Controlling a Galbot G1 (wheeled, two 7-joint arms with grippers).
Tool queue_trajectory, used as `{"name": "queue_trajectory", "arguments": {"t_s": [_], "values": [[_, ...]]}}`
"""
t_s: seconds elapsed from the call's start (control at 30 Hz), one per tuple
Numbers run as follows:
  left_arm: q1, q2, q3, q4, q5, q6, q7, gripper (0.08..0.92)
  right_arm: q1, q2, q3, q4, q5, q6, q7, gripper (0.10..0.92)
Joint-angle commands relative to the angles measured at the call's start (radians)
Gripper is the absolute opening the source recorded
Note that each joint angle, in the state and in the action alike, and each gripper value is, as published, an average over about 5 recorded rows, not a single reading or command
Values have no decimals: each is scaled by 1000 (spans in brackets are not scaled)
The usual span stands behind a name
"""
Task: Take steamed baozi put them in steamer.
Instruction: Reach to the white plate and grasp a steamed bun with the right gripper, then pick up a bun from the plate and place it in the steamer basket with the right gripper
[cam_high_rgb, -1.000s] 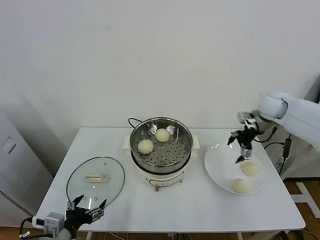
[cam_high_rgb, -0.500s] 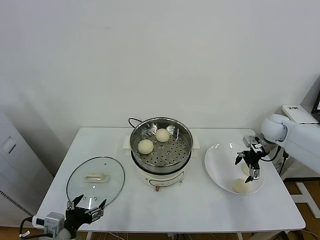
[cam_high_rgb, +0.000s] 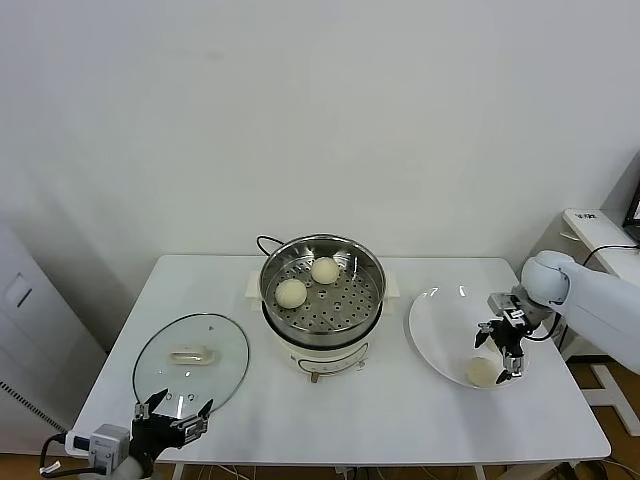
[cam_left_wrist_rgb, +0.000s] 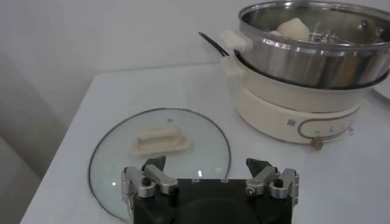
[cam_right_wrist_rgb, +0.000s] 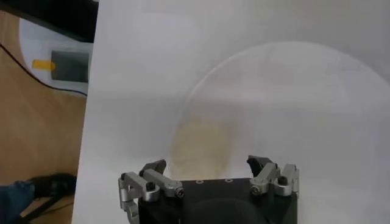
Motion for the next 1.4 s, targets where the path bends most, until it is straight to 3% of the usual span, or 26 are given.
{"name": "queue_trajectory", "arguments": {"t_s": [0.03,0.37,0.7,1.03,1.4], "values": [[1,0,1,0,1,0,0,823,-60,19,54,-37,-26,9,4,776],[4,0,2,0,12,-2,0,823,-86,50,85,-76,-7,1,-4,682],[2,-2,7,0,19,1,-5,823,-41,36,56,-62,18,-6,-33,485],[-3,-2,14,0,16,3,-9,823,279,6,-150,12,110,15,-49,450],[-6,5,17,0,13,1,-12,823,532,207,-88,5,133,258,-20,450]]}}
